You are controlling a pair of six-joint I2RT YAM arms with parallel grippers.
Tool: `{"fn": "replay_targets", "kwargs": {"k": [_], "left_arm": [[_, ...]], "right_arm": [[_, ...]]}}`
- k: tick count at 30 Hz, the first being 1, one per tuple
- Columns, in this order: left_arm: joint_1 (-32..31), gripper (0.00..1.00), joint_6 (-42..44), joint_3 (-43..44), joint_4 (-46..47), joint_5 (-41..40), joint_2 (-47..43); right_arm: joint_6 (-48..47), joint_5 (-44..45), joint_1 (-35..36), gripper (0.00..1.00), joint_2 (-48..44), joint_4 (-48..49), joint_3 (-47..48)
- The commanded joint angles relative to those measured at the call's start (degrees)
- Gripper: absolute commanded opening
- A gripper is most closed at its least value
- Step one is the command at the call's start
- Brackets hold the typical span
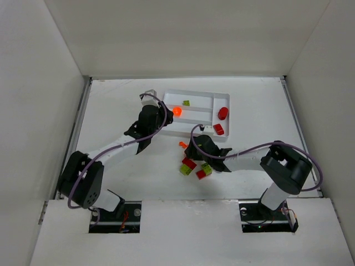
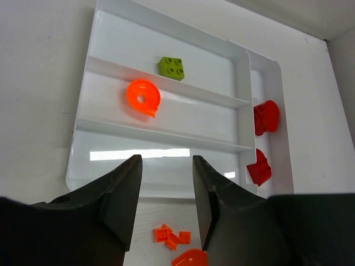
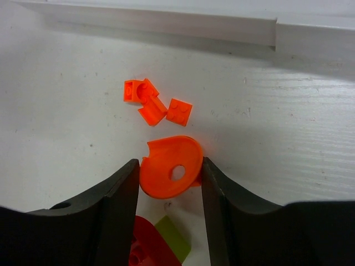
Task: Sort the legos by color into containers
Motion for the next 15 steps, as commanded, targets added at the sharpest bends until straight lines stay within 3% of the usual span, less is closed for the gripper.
{"fn": "replay_targets", "kwargs": {"k": [1, 7, 15], "left_arm": [[-0.6, 0.4, -1.1, -3.9, 2.1, -0.9, -6.8], [-1.3, 0.48, -3.3, -12.9, 2.6, -1.3, -13.9], [-6.4, 0.48, -6.2, -23.1, 1.9, -1.6, -20.3]], "right_arm": [[0.1, 1.9, 0.0, 0.46, -0.8, 1.2, 0.4], [-2.3, 2.9, -0.4, 0.45, -6.9, 1.2, -0.7], [-7.3, 0.6, -6.0, 0.46, -10.2, 0.2, 4.1]]}}
